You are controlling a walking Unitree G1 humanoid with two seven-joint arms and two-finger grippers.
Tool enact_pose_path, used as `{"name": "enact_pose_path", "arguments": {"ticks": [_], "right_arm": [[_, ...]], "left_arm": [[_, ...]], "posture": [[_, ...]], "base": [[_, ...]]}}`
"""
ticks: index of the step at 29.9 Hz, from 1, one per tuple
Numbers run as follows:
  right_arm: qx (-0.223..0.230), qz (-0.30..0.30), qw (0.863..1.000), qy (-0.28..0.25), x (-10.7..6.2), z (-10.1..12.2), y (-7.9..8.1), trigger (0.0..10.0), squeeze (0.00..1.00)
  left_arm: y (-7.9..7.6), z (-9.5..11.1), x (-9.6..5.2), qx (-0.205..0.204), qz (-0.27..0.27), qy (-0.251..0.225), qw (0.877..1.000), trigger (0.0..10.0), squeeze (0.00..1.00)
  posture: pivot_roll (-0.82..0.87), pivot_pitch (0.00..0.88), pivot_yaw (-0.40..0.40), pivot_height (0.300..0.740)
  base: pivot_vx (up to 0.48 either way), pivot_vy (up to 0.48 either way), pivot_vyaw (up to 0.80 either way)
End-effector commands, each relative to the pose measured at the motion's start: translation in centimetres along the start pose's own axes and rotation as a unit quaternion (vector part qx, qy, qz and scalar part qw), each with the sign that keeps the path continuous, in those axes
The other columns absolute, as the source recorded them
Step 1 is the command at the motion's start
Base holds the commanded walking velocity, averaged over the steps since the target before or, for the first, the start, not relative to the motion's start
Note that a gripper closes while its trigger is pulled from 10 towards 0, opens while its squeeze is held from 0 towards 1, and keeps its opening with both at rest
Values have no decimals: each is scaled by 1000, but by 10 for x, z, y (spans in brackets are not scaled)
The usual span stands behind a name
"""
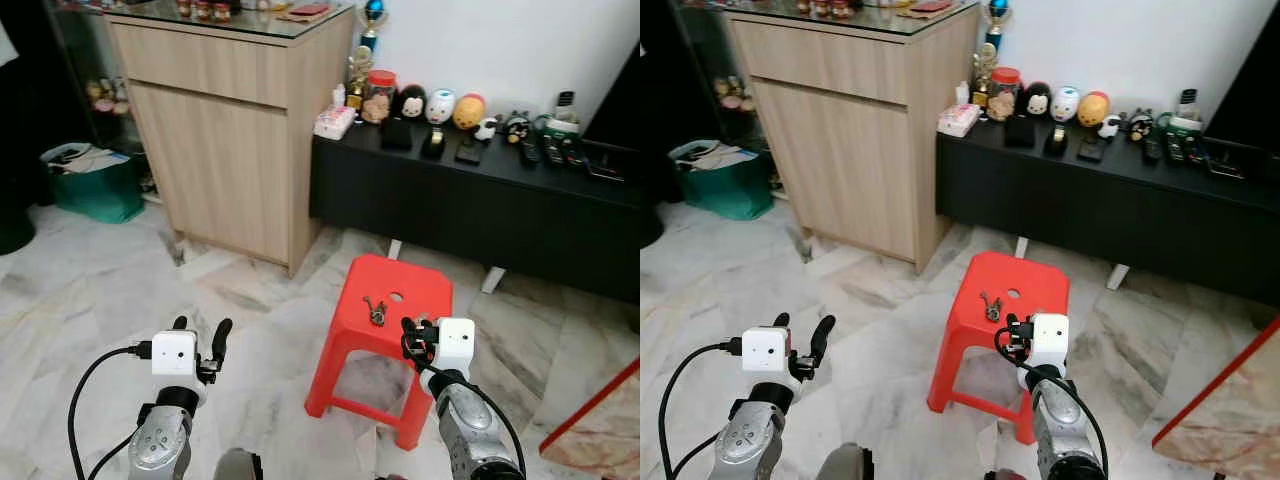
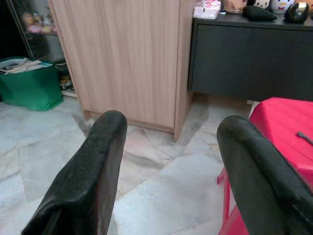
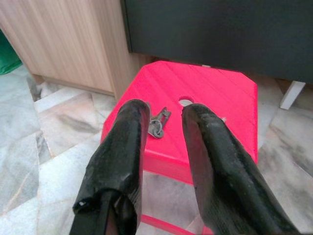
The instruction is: Hang keys on a hook
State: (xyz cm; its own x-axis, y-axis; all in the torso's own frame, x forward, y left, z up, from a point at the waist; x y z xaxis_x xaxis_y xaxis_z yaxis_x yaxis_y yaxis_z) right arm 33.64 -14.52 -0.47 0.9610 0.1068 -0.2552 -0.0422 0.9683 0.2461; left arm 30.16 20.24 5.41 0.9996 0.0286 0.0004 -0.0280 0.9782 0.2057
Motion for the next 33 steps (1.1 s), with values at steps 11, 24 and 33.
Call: {"name": "enact_pose_path", "arguments": {"ticks": [11,24,33], "right_arm": [[-2,6,1000,9,0,-3,-1,10000,0],[-8,4,1000,28,0,-8,-2,10000,0],[-11,4,1000,26,-1,-9,-3,10000,0]], "left_arm": [[-7,2,4,-5,-15,6,1000,10000,0],[-8,5,6,-5,-14,4,1000,10000,0],[-7,5,6,-5,-13,3,1000,10000,0]], "posture": [[80,0,-90,646],[80,0,-91,606],[81,0,-90,586]], "base": [[0,0,0],[0,0,0],[0,0,0]]}}
Point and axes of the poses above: a point about 5 cm out from each wrist's last joint towards the gripper, its own x axis pointing out of the wrist towards the gripper, its own z axis along the axis of the wrist's last joint, y = z × x, the point moved 5 cm from there along x, pointing out of the wrist towards the gripper, and after that the axes turned 7 degrees about x, right-handed, at the moved point
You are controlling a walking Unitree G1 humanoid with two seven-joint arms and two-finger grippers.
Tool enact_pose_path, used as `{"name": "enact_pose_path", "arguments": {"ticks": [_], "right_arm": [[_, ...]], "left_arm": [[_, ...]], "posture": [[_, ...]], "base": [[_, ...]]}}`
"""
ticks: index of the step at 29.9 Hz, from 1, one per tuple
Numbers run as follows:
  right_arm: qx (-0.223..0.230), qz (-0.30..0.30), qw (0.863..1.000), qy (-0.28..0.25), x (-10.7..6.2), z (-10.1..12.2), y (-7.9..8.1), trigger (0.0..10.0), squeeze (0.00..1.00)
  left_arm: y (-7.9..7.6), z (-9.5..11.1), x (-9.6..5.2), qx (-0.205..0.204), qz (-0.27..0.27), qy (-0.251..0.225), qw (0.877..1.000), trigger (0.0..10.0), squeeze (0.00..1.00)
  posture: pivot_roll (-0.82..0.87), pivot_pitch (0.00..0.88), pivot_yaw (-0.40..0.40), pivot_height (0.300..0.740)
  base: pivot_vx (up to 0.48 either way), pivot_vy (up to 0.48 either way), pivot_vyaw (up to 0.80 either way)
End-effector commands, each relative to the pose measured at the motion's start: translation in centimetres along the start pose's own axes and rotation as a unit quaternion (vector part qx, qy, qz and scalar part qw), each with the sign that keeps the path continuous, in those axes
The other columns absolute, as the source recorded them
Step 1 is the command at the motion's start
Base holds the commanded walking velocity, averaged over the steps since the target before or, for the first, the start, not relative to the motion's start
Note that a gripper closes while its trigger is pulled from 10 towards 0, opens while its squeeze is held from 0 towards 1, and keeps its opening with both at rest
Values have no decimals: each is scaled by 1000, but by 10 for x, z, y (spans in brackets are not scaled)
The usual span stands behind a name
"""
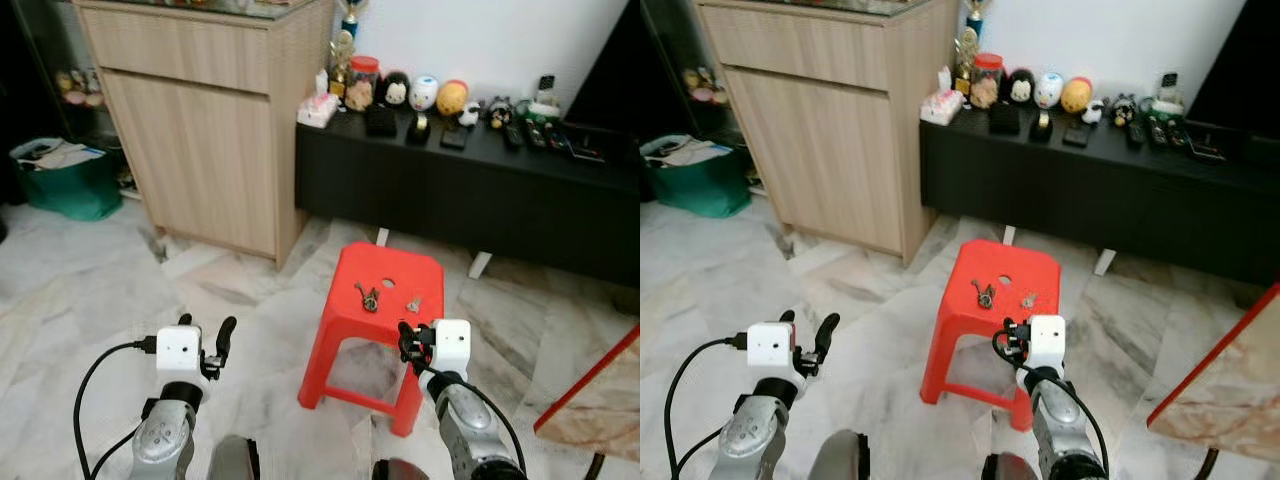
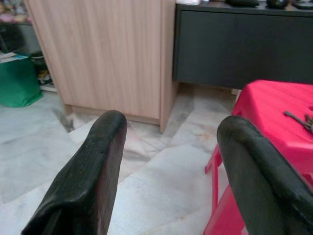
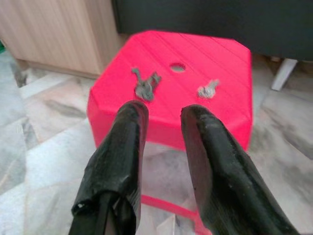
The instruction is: Hang keys on a hook
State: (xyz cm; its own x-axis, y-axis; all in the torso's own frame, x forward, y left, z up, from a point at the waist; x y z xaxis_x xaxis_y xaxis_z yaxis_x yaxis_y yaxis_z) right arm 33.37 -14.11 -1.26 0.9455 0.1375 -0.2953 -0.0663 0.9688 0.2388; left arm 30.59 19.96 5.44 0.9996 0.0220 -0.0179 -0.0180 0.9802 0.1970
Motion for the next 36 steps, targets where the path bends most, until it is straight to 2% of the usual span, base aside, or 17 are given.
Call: {"name": "enact_pose_path", "arguments": {"ticks": [1,4,7,13,18,31,36], "right_arm": [[-4,-6,1000,2,-1,0,-5,10000,0],[-6,-5,1000,4,-1,-1,-5,10000,0],[-29,3,1000,-2,-2,1,-4,10000,0],[-24,8,1000,-3,-2,1,-3,10000,0],[-11,5,1000,1,-2,-1,-5,10000,0],[-26,16,1000,-8,-1,3,-2,10000,0],[-25,20,999,-5,0,3,0,10000,0]], "left_arm": [[-5,5,2,0,-8,-6,1000,10000,0],[-4,6,2,0,-7,-7,1000,10000,0],[-5,7,3,1,-8,-9,1000,10000,0],[-6,8,4,2,-10,-10,1000,10000,0],[-6,8,4,3,-10,-11,1000,10000,0],[-6,11,6,4,-10,-13,1000,10000,0],[-8,11,7,3,-12,-13,1000,10000,0]], "posture": [[81,0,-90,586],[80,0,-91,586],[80,0,-90,586],[80,0,-91,586],[82,0,-92,586],[78,0,-93,586],[77,0,-95,586]], "base": [[244,0,0],[278,0,0],[324,0,0],[338,0,667],[345,0,0],[349,0,0],[351,0,733]]}}
Point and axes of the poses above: a point about 5 cm out from each wrist's last joint towards the gripper, its own x axis pointing out of the wrist towards the gripper, its own z axis along the axis of the wrist's last joint, y = z × x, the point moved 5 cm from there along x, pointing out of the wrist towards the gripper, and after that the axes turned 7 degrees about x, right-handed, at the moved point
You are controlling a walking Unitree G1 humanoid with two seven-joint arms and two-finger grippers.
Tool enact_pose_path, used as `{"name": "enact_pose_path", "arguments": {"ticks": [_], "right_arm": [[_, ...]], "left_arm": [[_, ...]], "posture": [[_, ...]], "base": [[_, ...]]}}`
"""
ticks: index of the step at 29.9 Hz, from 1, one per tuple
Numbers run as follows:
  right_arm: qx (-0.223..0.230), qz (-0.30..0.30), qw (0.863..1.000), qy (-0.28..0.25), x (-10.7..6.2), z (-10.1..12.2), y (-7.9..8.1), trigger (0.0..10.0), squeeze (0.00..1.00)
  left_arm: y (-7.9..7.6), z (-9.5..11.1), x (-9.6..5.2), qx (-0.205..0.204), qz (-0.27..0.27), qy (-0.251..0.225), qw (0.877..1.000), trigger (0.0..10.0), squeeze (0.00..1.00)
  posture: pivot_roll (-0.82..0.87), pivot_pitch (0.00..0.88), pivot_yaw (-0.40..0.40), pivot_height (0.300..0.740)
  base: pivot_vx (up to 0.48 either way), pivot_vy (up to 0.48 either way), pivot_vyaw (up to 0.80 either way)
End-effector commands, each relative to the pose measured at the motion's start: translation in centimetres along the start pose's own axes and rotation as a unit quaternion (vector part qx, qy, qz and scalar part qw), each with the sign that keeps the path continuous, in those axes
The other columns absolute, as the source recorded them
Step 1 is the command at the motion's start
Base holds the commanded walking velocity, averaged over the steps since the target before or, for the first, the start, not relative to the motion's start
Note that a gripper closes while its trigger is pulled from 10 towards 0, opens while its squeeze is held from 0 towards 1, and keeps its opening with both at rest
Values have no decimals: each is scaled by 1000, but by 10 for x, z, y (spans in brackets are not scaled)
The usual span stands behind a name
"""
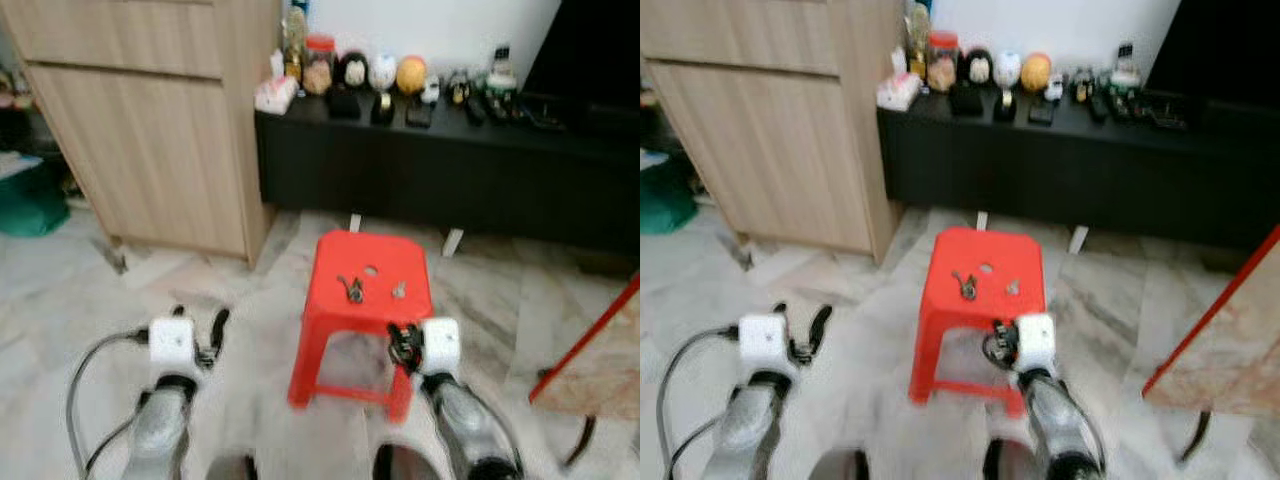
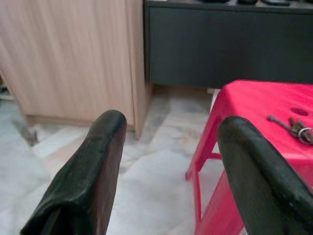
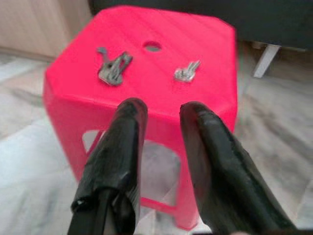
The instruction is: Hang keys on a hook
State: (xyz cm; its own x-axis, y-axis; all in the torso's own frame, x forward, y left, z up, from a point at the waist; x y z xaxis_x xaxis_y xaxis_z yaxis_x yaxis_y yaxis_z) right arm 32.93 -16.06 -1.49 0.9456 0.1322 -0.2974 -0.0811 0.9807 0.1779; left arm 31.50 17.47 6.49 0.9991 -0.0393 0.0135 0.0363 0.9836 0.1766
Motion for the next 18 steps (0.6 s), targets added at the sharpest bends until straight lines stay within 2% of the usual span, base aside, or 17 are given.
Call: {"name": "enact_pose_path", "arguments": {"ticks": [1,14,18], "right_arm": [[15,21,1000,-3,6,3,19,10000,0],[14,25,1000,-2,7,3,22,10000,0],[27,18,999,-1,8,3,21,10000,0]], "left_arm": [[14,-4,-2,14,15,8,1000,10000,0],[15,-3,-2,13,16,5,1000,10000,0],[15,-4,-2,13,15,7,1000,10000,0]], "posture": [[77,0,-95,586],[76,0,-95,586],[78,0,-94,586]], "base": [[356,0,0],[352,0,0],[354,0,0]]}}
Point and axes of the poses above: a point about 5 cm out from each wrist's last joint towards the gripper, its own x axis pointing out of the wrist towards the gripper, its own z axis along the axis of the wrist's last joint, y = z × x, the point moved 5 cm from there along x, pointing out of the wrist towards the gripper, and after that the axes turned 7 degrees about x, right-handed, at the moved point
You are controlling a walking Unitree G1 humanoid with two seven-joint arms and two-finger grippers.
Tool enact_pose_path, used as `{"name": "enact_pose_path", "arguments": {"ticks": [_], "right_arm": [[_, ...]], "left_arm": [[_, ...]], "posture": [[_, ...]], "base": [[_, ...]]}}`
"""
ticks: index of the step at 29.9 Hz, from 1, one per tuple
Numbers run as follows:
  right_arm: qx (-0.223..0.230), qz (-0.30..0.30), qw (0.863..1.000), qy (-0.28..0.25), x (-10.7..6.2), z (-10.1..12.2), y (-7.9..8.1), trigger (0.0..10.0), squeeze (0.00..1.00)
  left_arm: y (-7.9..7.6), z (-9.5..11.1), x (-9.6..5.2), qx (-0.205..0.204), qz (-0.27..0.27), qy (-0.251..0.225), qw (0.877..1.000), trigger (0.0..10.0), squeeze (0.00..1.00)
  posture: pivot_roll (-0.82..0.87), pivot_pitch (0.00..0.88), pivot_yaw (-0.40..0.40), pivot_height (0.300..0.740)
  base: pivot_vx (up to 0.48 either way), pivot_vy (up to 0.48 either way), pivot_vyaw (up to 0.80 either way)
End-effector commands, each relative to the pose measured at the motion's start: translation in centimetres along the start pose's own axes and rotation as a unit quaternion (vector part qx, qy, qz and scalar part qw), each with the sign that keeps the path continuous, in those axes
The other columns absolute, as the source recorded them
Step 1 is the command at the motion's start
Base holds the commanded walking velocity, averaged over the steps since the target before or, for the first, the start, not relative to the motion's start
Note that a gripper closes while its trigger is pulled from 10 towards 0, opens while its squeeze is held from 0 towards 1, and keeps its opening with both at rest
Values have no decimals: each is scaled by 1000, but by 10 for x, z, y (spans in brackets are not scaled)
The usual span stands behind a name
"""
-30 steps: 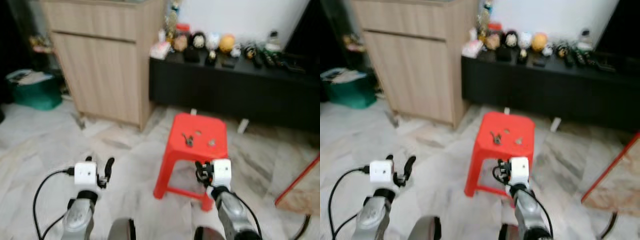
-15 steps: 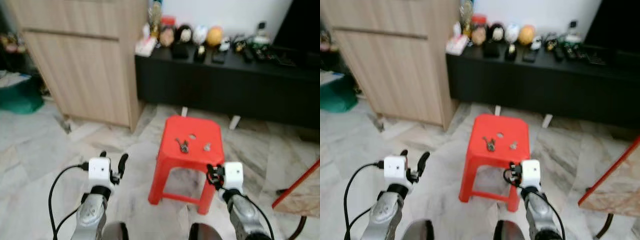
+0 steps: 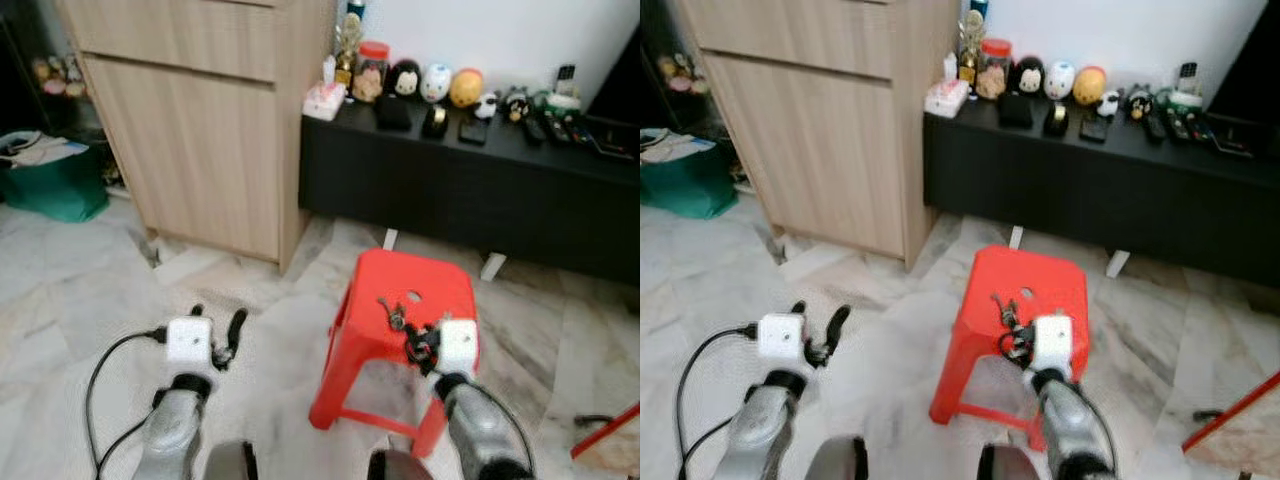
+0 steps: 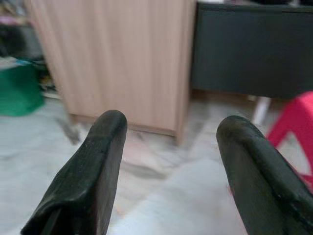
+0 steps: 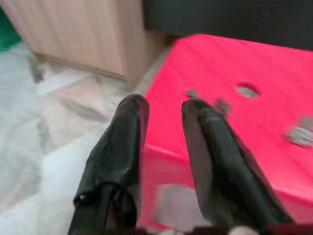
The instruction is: Hang keys on a hook
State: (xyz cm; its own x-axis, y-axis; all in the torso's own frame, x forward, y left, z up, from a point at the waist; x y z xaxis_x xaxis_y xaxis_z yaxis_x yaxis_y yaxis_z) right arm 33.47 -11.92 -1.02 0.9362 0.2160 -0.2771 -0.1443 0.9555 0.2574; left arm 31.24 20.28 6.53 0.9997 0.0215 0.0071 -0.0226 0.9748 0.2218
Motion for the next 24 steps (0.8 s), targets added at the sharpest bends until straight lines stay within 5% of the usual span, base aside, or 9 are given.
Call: {"name": "enact_pose_path", "arguments": {"ticks": [1,7,24], "right_arm": [[2,-28,1000,5,-3,3,-20,10000,0],[5,-28,1000,3,-3,3,-21,10000,0],[-7,-13,1000,-2,-1,7,-16,10000,0]], "left_arm": [[-13,0,0,-10,-15,0,1000,10000,0],[-12,-1,0,-10,-14,1,1000,10000,0],[-13,-1,1,-9,-18,-2,1000,10000,0]], "posture": [[77,0,-94,586],[77,0,-94,586],[78,0,-93,586]], "base": [[356,0,0],[354,0,-635],[356,0,0]]}}
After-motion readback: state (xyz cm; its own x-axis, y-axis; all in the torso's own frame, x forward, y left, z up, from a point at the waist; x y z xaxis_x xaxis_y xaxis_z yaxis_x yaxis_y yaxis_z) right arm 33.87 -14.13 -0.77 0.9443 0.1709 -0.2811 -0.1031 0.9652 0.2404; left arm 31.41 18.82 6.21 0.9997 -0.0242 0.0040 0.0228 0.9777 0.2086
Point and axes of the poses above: a point about 5 cm out from each wrist's last joint towards the gripper, its own x axis pointing out of the wrist towards the gripper, its own z axis along the axis of the wrist's last joint, y = z × x, the point moved 5 cm from there along x, pointing out of the wrist towards the gripper, and after that the axes turned 7 degrees about x, right-handed, at the moved point
